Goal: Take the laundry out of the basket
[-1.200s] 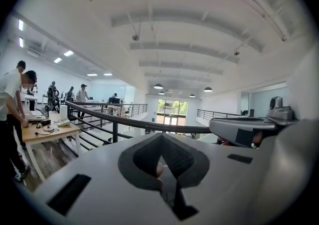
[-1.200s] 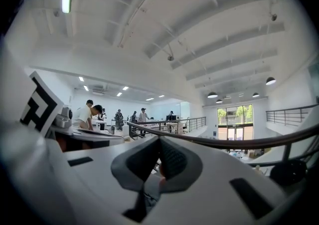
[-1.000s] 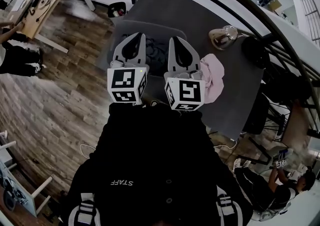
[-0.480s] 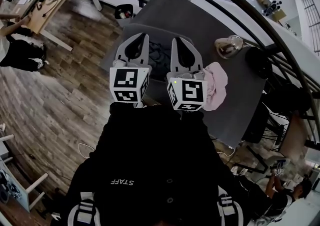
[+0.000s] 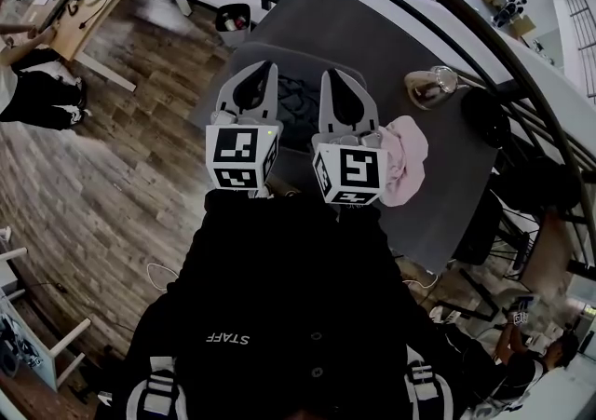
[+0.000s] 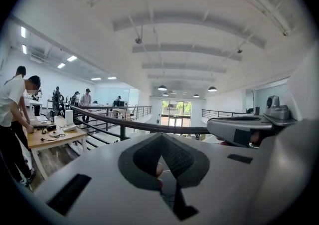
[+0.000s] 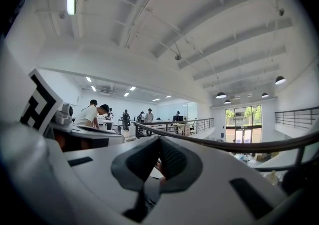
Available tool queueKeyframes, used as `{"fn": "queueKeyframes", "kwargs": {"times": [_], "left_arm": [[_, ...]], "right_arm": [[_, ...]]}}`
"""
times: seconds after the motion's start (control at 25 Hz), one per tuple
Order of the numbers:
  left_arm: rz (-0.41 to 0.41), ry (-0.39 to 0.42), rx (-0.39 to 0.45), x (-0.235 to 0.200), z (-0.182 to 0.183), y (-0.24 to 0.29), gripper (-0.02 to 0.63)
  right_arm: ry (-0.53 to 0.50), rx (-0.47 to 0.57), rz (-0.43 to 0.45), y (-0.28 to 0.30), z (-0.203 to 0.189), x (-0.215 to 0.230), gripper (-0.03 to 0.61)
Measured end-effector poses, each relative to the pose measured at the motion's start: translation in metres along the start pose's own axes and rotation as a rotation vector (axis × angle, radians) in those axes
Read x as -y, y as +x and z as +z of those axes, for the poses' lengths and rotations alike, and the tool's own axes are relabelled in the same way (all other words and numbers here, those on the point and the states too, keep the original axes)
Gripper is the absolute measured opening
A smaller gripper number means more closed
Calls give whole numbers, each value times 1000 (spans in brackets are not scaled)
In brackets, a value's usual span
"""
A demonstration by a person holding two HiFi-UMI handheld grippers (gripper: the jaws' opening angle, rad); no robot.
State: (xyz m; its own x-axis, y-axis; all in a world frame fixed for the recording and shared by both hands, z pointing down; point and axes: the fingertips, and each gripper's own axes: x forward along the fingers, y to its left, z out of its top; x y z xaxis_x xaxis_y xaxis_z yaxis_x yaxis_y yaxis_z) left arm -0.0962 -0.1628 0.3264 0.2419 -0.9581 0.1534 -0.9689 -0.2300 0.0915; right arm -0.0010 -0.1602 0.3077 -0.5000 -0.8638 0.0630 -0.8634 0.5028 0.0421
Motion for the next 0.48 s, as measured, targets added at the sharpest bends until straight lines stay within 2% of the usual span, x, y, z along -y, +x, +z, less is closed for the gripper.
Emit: {"fn": "queueKeyframes", "kwargs": {"times": [0.2,0.48], "left_arm": [[27,-16,-57,-17,-24,3,1],[56,-66,-168,-45,-60,12,2]], "right_arm": [[5,-69,13,10,-26,7,15],[7,-220,96,36,-76,-1,15]]}}
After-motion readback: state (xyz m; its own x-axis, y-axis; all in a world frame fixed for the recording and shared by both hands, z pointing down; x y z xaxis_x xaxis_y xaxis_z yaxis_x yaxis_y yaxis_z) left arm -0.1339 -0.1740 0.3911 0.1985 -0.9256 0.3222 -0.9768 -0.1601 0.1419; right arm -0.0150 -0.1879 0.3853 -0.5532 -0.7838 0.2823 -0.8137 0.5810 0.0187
